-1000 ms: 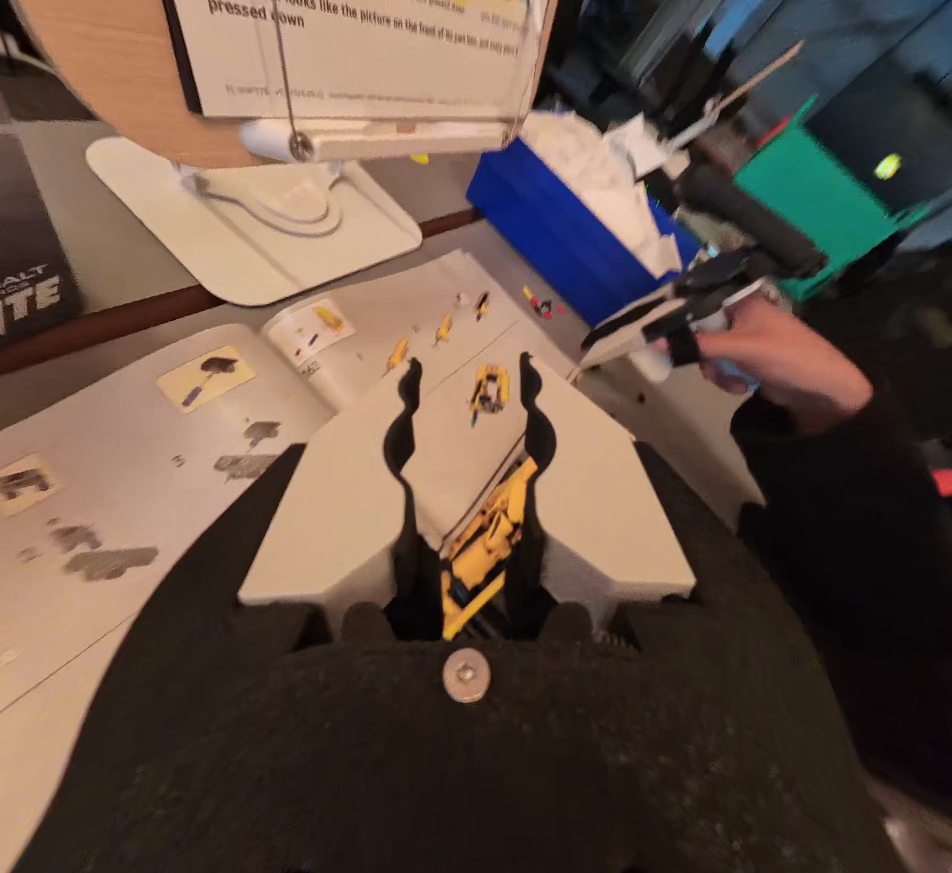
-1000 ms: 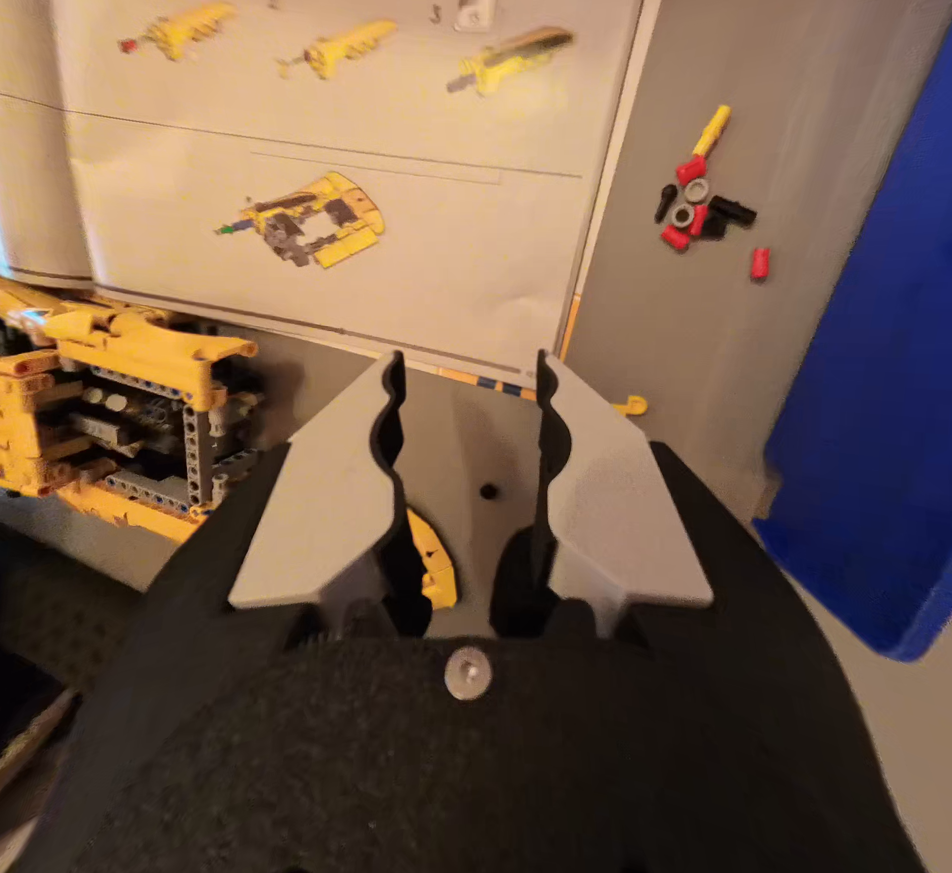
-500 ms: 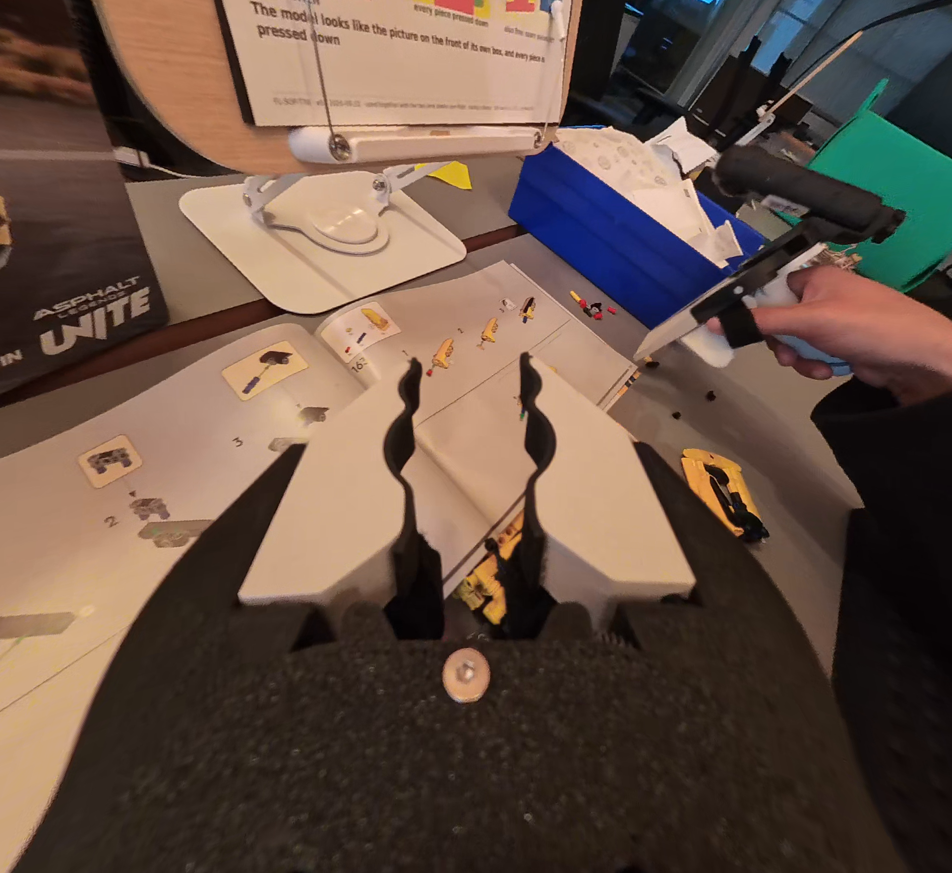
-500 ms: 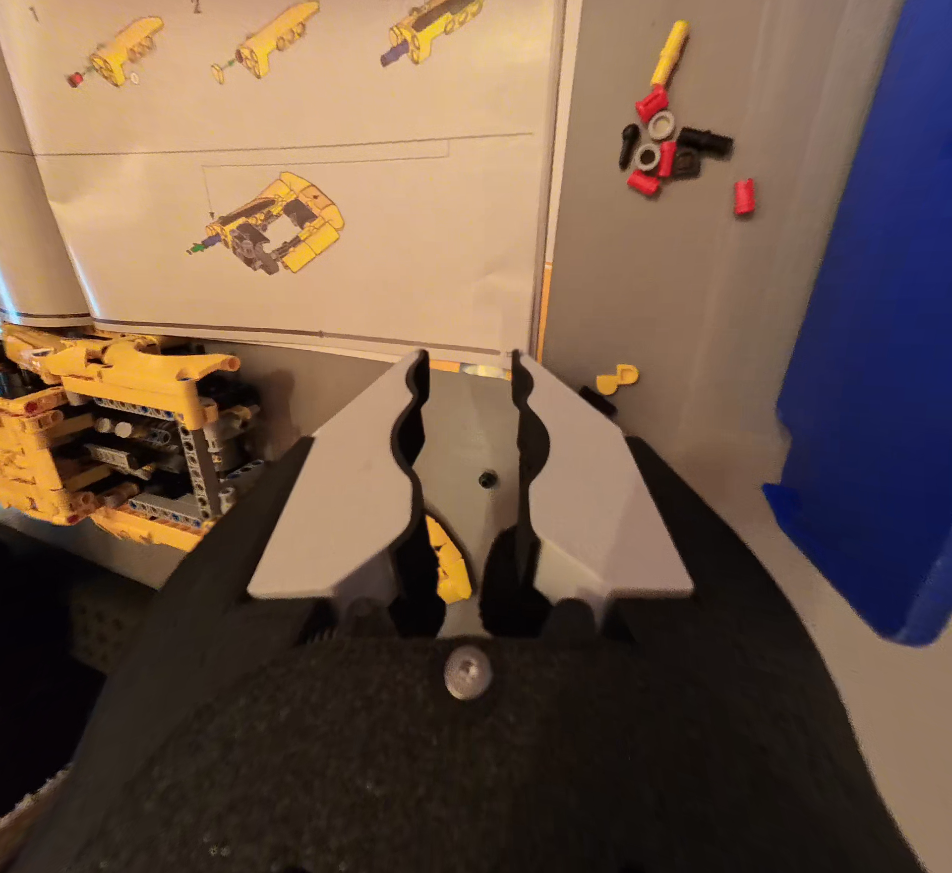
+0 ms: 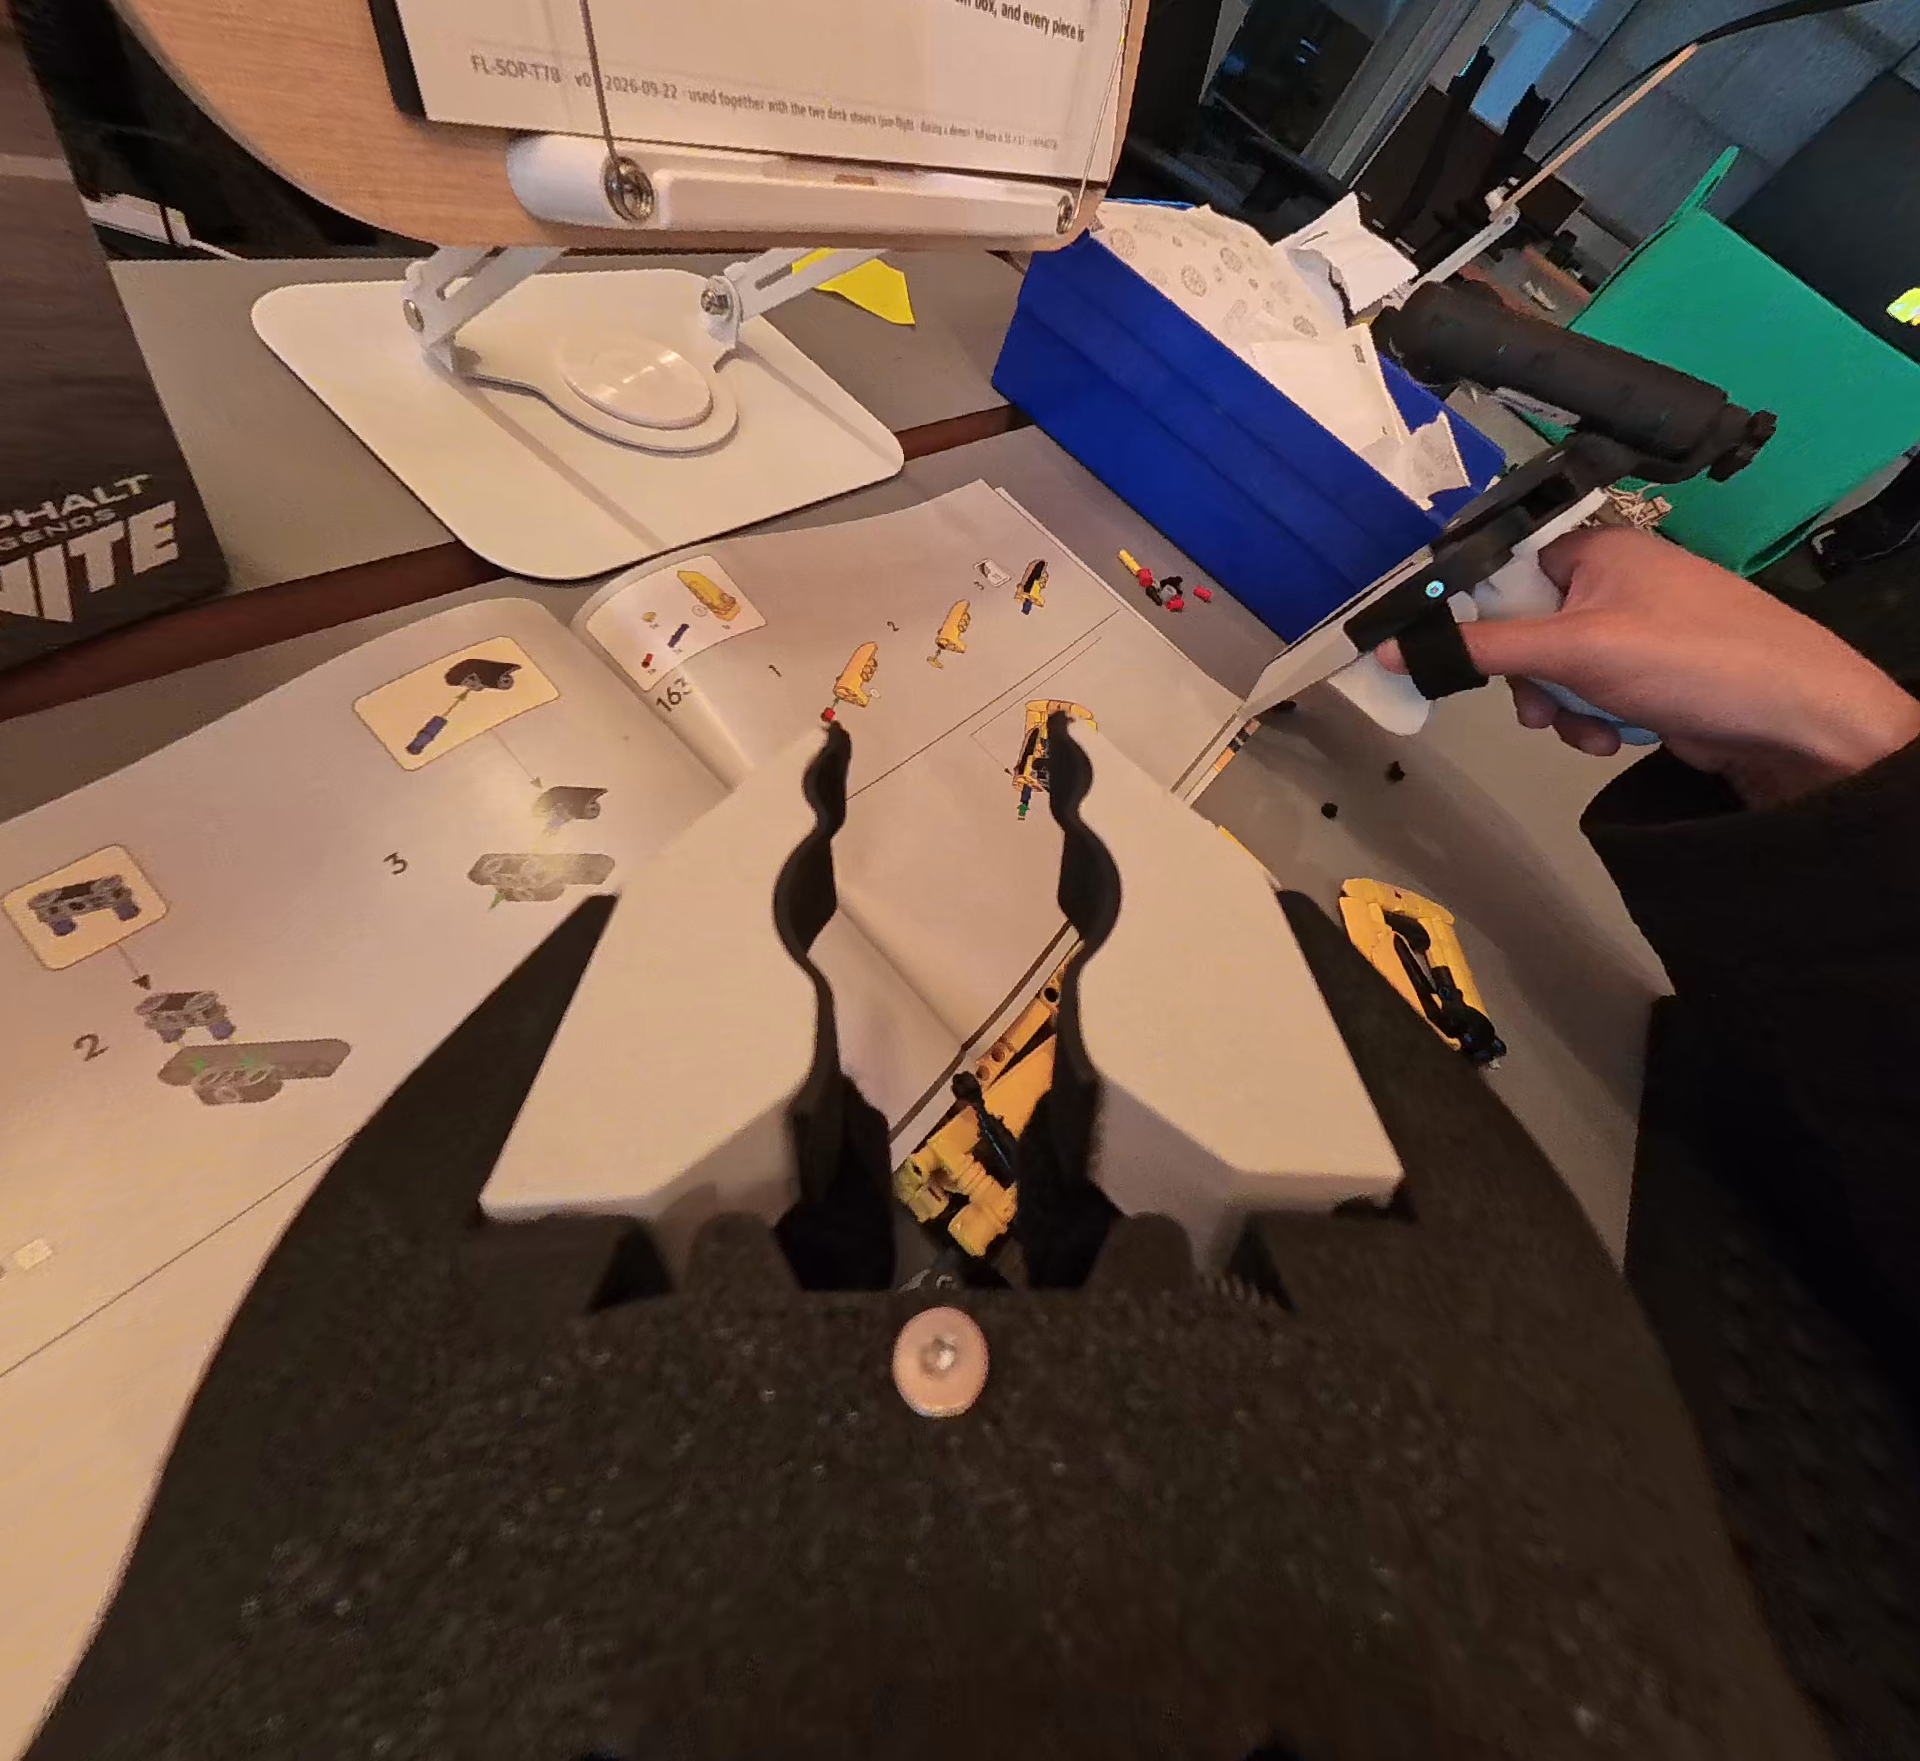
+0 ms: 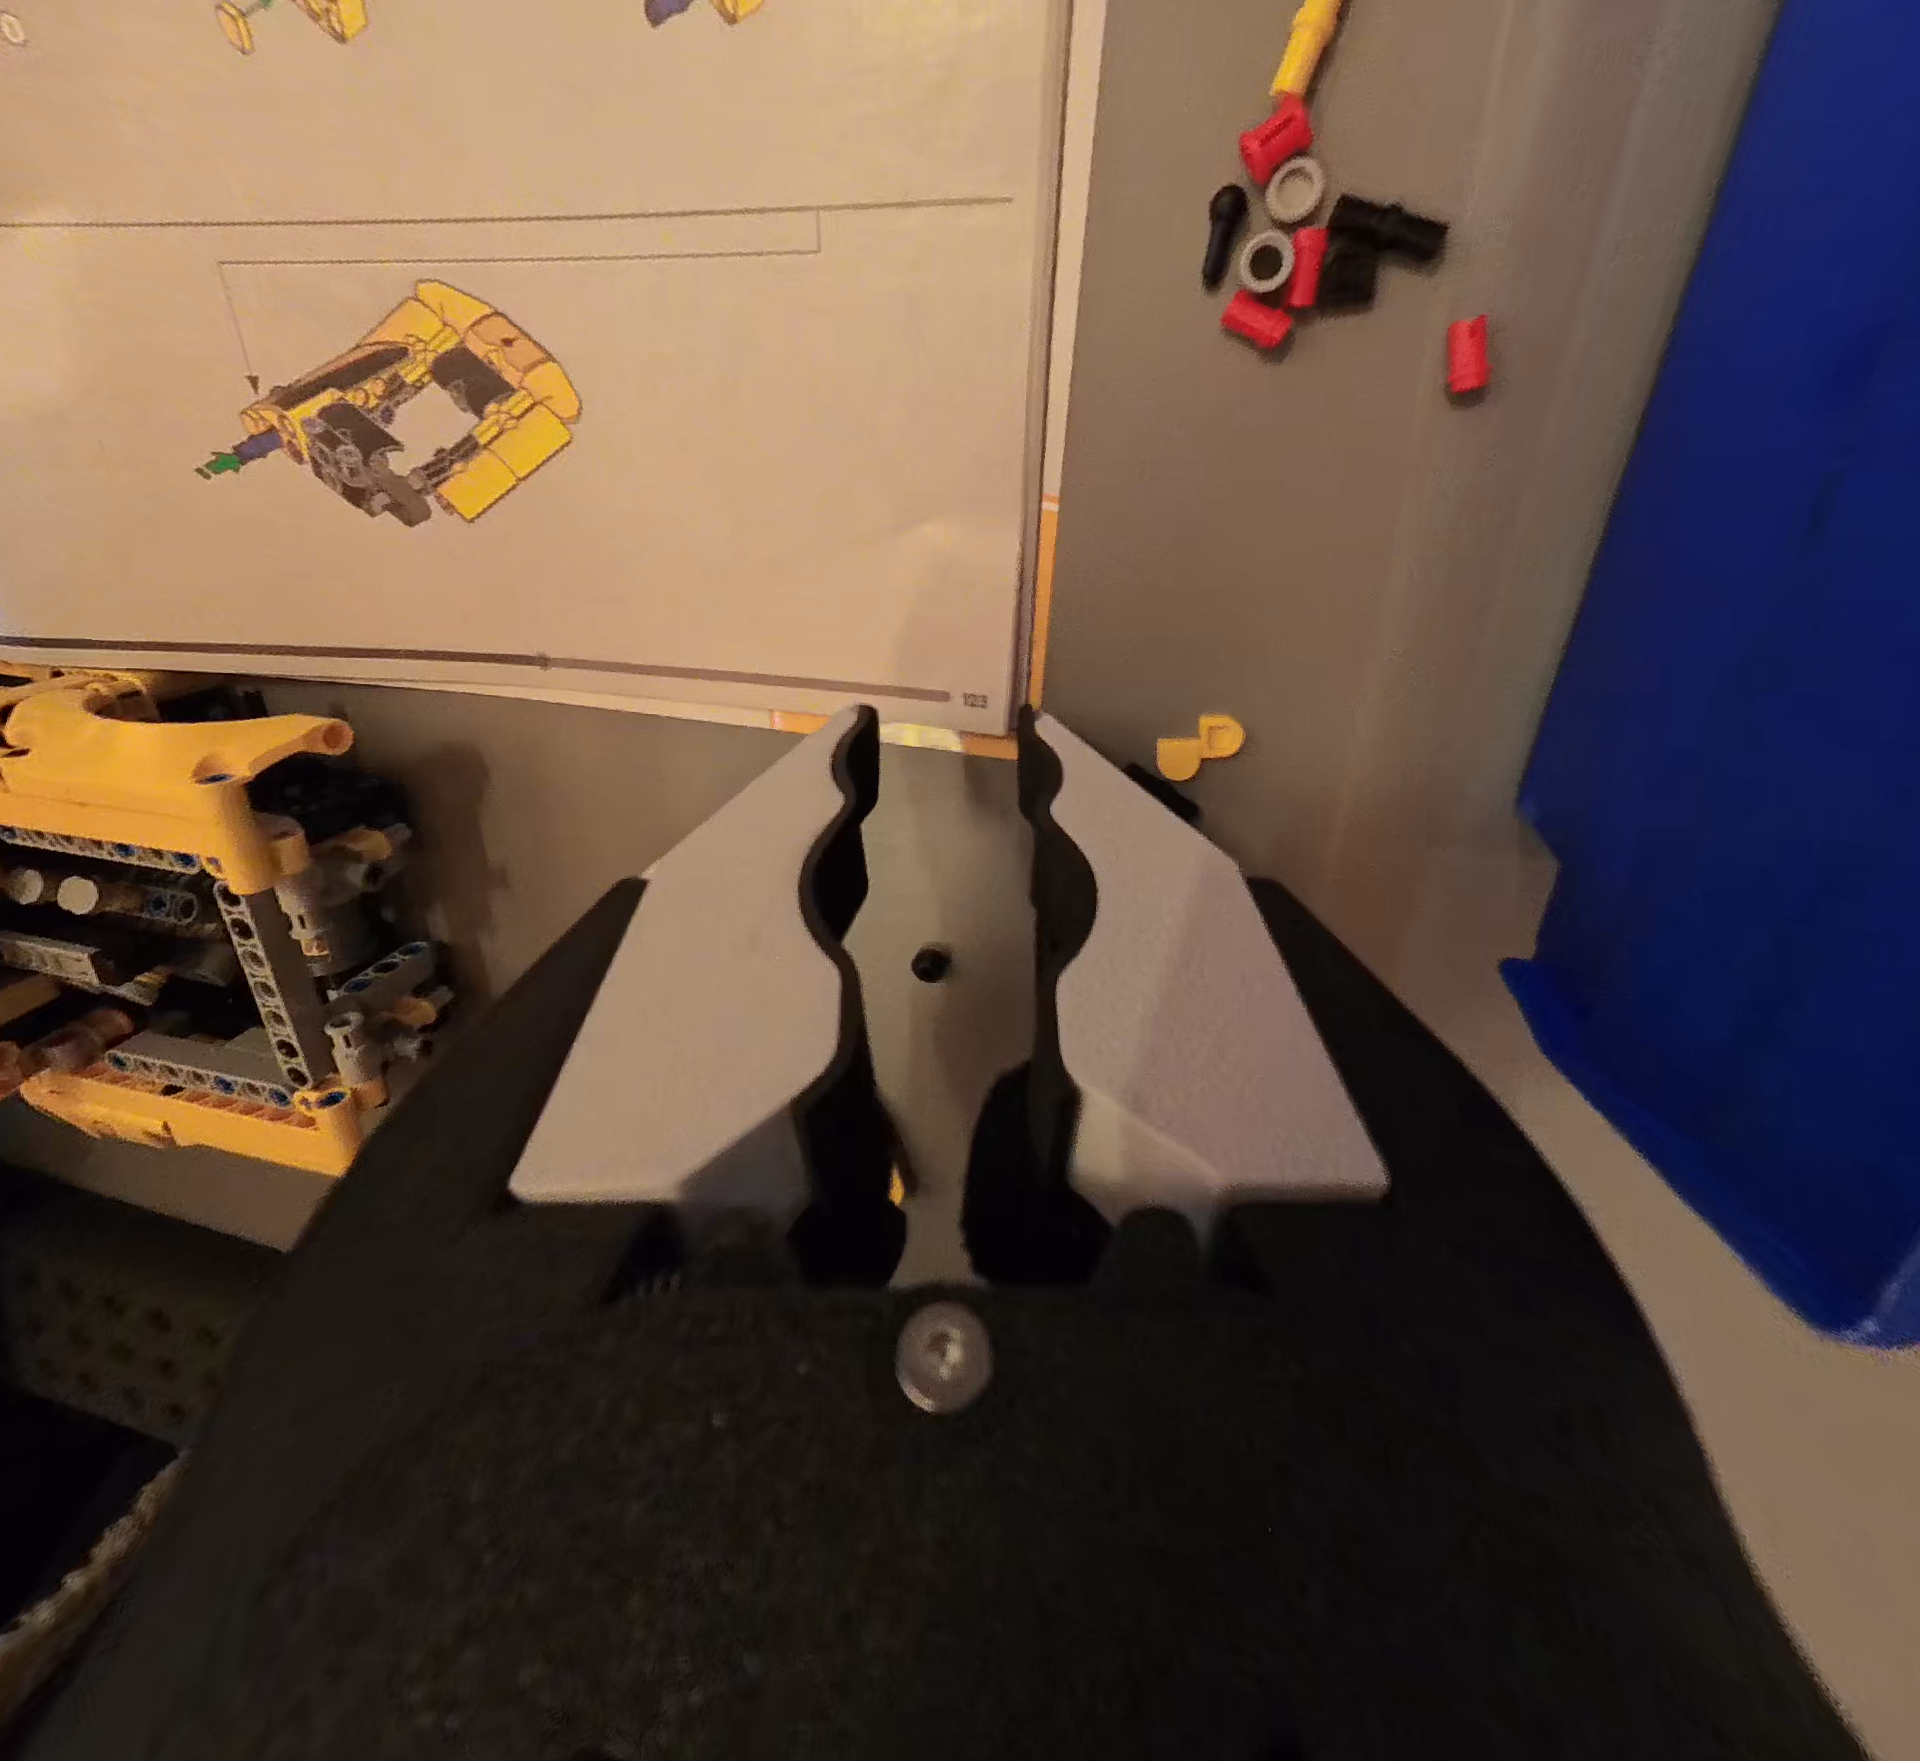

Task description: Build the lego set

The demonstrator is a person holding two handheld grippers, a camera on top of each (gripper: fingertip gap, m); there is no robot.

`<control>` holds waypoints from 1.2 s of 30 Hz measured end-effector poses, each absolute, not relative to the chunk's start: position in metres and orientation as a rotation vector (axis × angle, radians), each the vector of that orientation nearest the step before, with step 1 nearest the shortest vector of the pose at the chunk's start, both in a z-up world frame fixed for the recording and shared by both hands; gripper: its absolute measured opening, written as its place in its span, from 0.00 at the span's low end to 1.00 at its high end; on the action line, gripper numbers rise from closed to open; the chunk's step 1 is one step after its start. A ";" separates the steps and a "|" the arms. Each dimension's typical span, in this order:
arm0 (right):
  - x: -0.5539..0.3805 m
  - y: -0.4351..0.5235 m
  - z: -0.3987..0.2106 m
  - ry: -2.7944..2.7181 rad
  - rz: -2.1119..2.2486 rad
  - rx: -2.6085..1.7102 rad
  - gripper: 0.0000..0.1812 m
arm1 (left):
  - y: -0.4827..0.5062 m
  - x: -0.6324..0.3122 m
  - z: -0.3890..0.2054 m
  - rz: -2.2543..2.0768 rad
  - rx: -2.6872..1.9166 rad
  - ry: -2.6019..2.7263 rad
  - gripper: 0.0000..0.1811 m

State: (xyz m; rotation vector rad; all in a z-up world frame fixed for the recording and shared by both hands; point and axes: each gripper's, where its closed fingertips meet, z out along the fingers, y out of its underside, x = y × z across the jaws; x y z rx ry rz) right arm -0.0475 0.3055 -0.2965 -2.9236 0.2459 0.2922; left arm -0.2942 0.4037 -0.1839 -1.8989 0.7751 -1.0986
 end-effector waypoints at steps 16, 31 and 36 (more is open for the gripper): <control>-0.044 0.306 -0.300 0.216 0.262 -2.933 0.02 | 0.402 -0.290 -0.190 -1.119 -1.916 0.787 0.21; -0.079 0.329 -0.252 -0.042 0.322 -2.733 0.00 | 0.398 -0.289 -0.195 -1.138 -1.942 0.811 0.21; -0.135 0.340 -0.230 -0.249 0.470 -2.606 0.00 | 0.391 -0.282 -0.192 -1.225 -1.919 0.821 0.21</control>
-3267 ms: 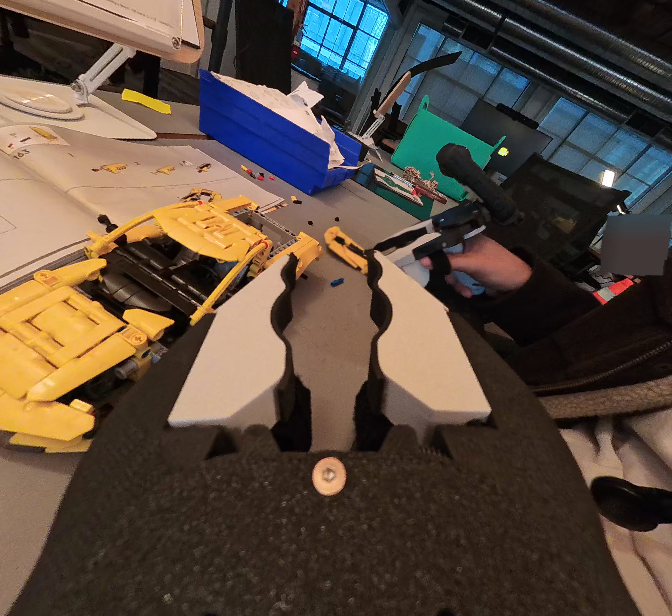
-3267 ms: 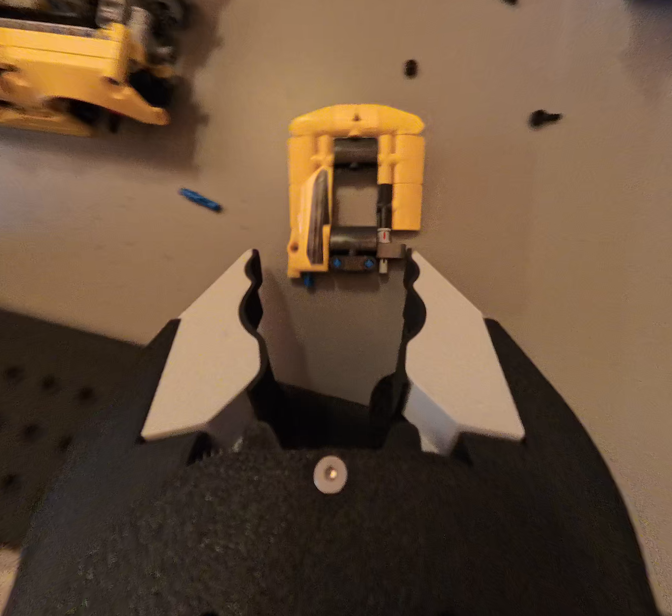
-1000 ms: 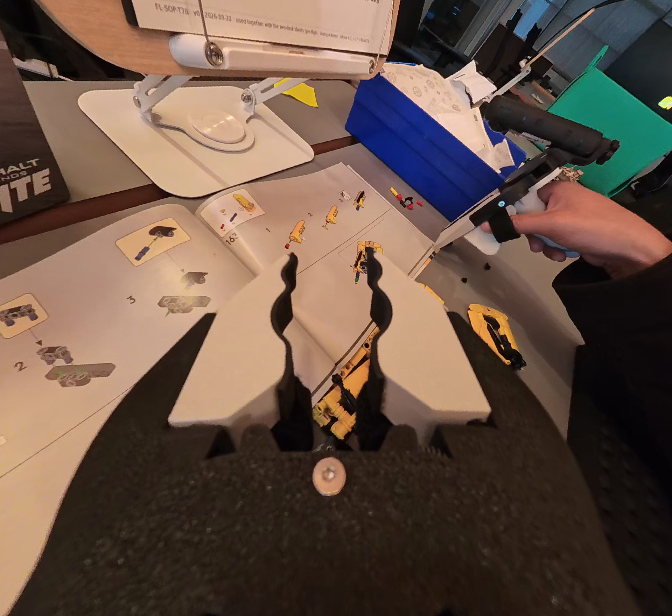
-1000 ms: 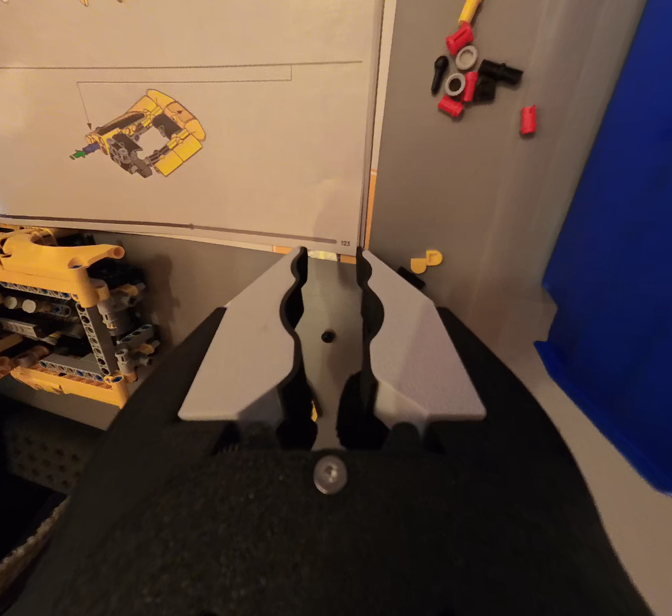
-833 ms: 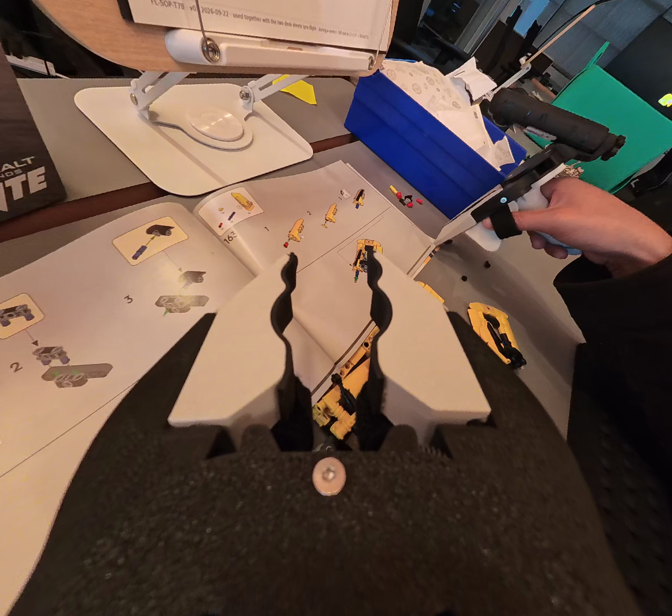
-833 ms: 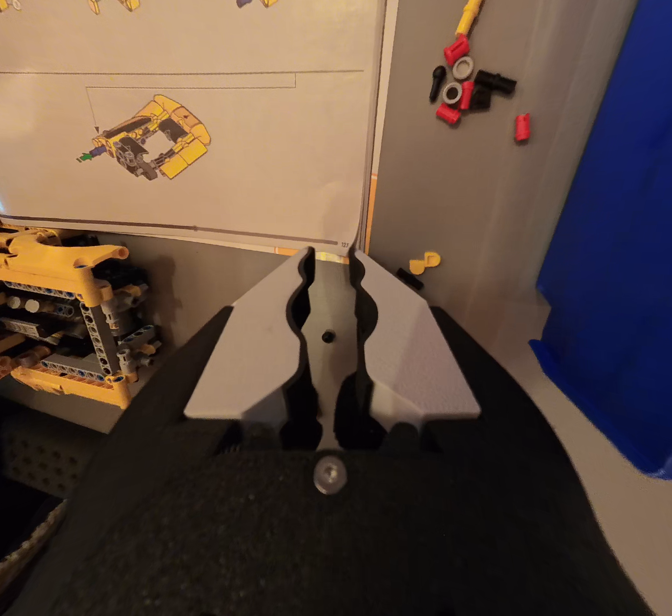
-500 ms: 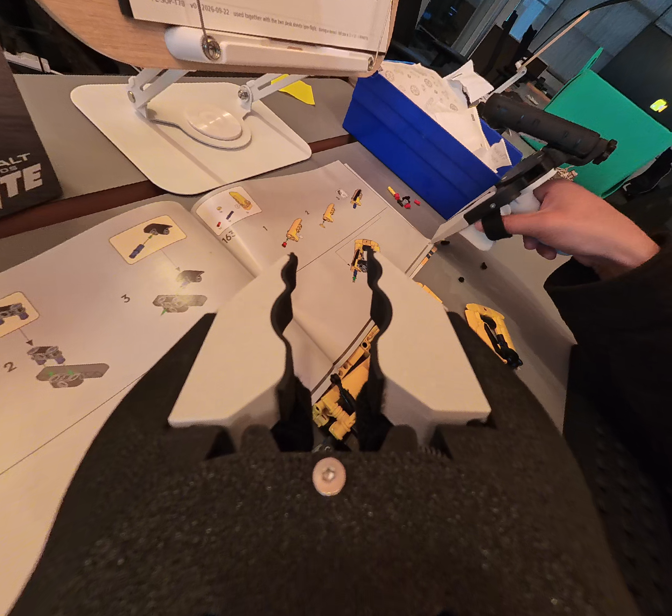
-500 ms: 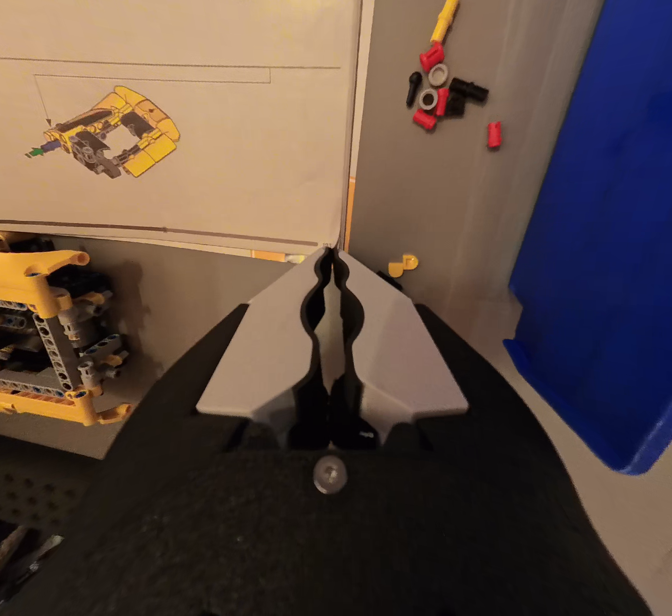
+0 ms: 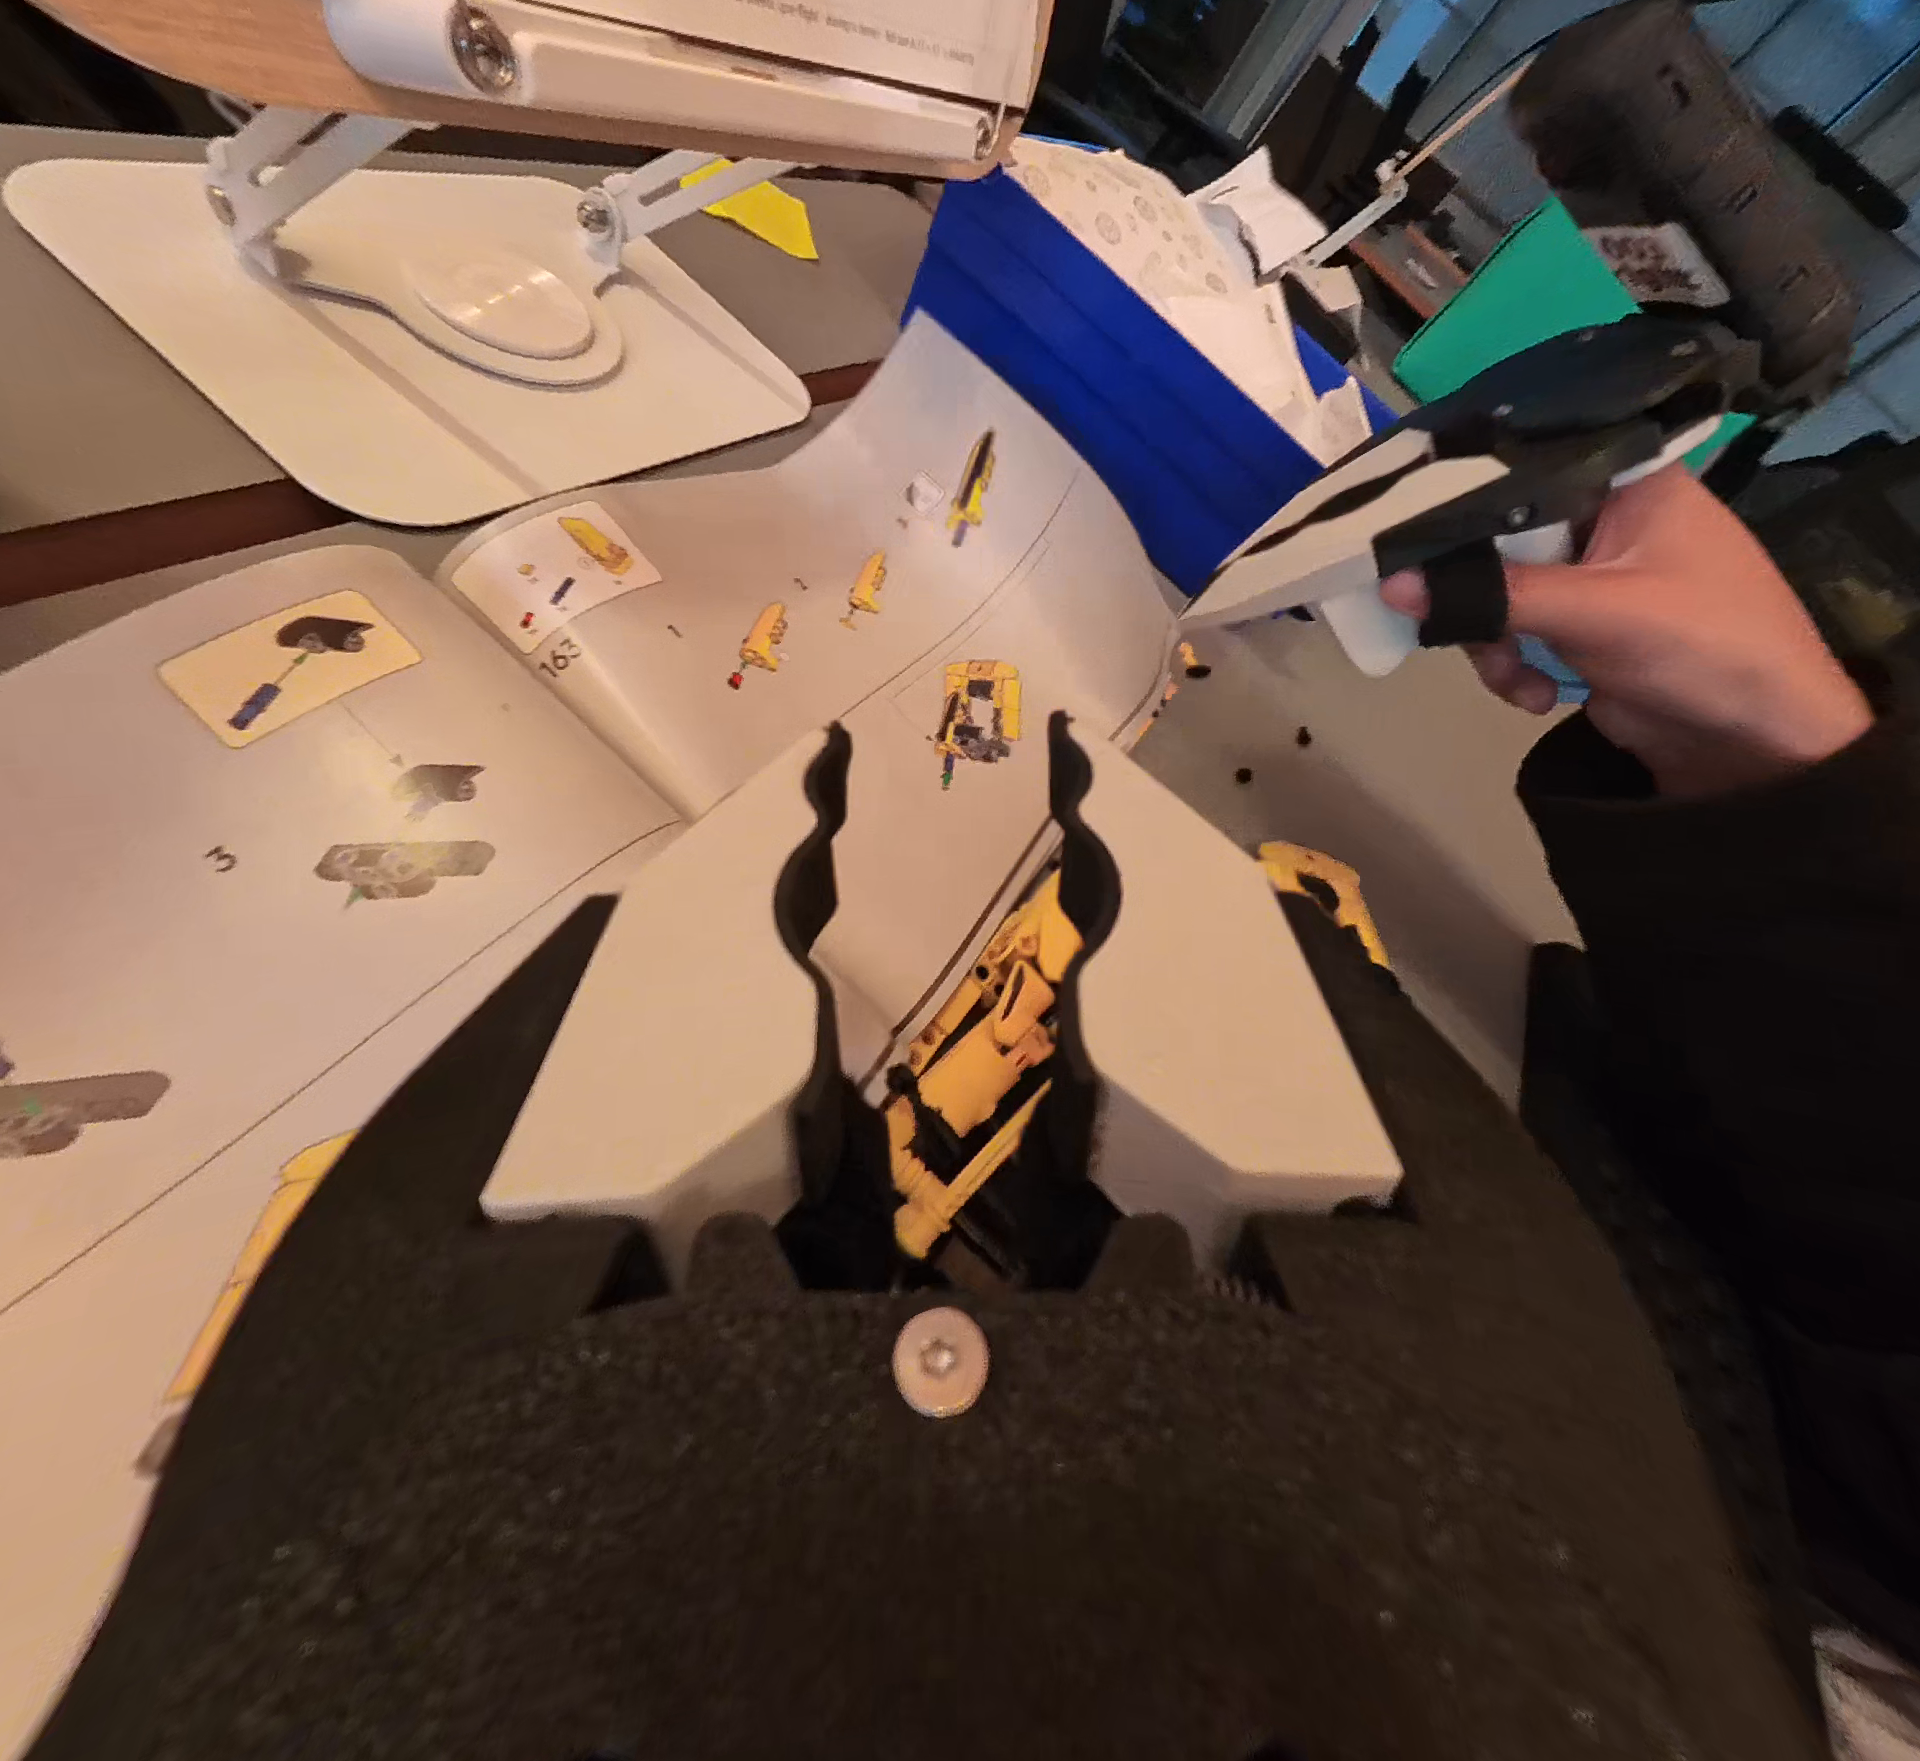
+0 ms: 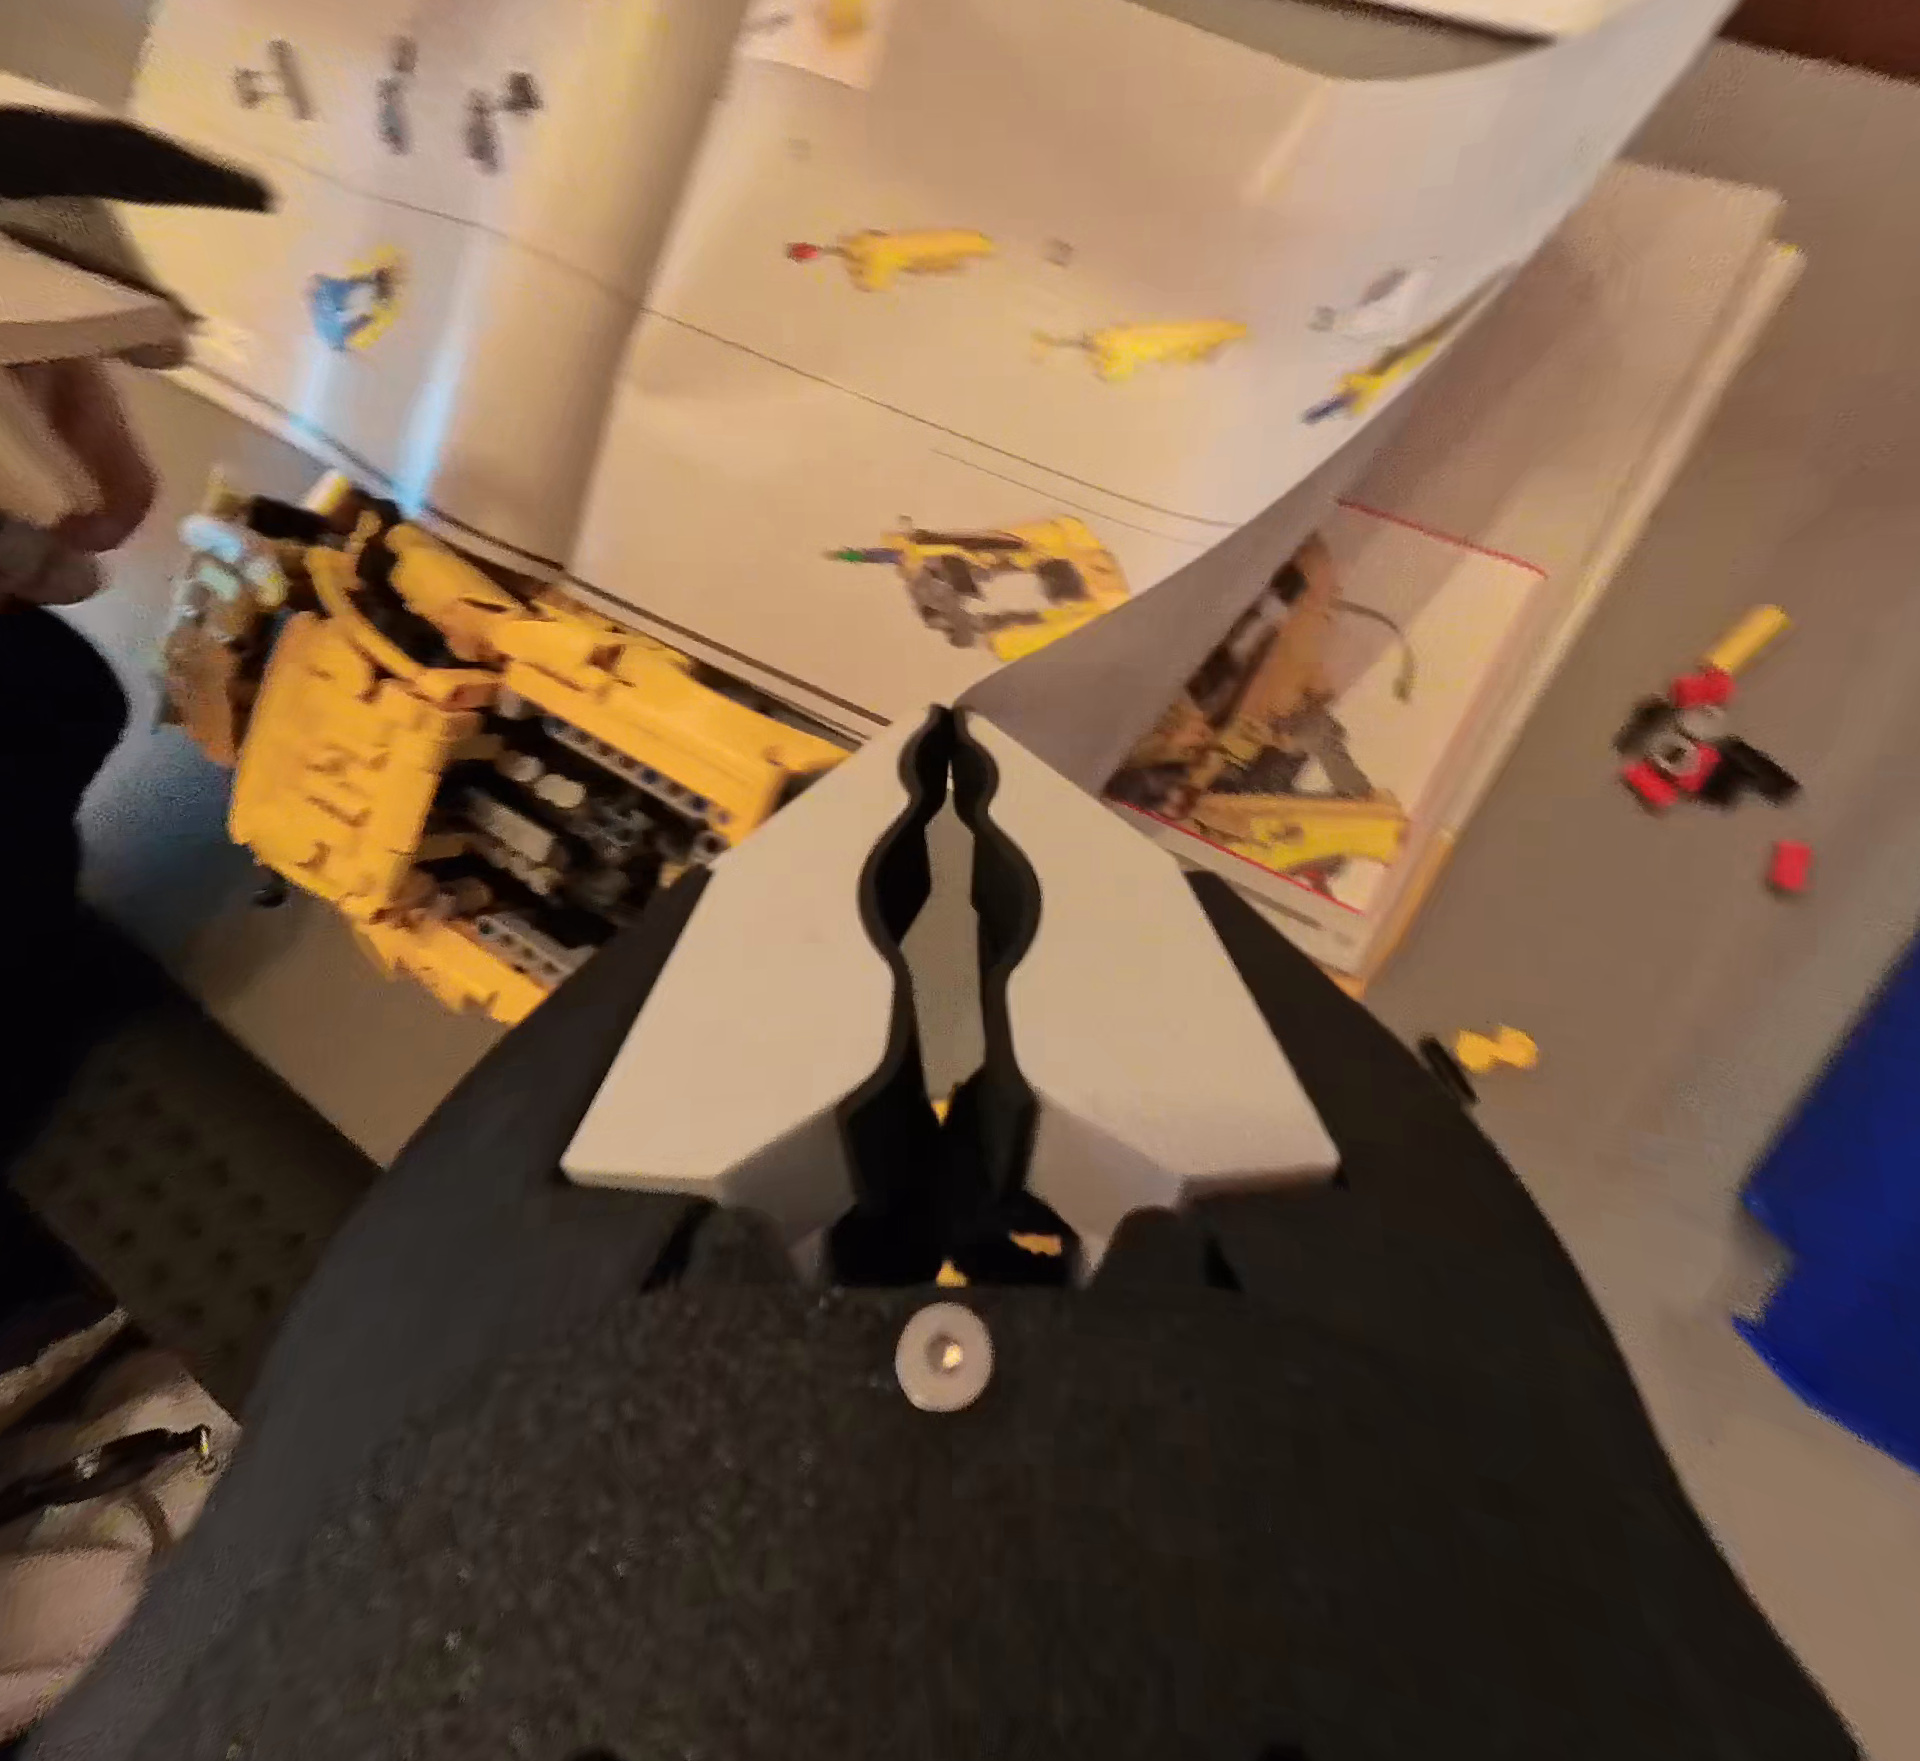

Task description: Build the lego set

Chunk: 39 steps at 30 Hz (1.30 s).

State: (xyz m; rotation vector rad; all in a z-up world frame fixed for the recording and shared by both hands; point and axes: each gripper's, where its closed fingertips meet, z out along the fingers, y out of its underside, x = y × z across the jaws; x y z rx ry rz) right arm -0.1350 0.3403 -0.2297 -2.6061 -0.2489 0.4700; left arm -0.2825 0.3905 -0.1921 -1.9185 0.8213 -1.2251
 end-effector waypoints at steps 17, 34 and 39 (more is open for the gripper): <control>-0.292 0.334 -0.217 -0.831 0.354 -2.372 0.00 | 0.377 -0.270 -0.186 -1.662 -1.915 0.660 0.21; -0.232 0.317 -0.260 -1.177 0.499 -2.150 0.31 | 0.420 -0.327 -0.213 -1.481 -2.069 0.566 0.00; -0.227 0.320 -0.277 -1.269 0.346 -2.168 0.21 | 0.429 -0.344 -0.214 -1.435 -2.082 0.559 0.00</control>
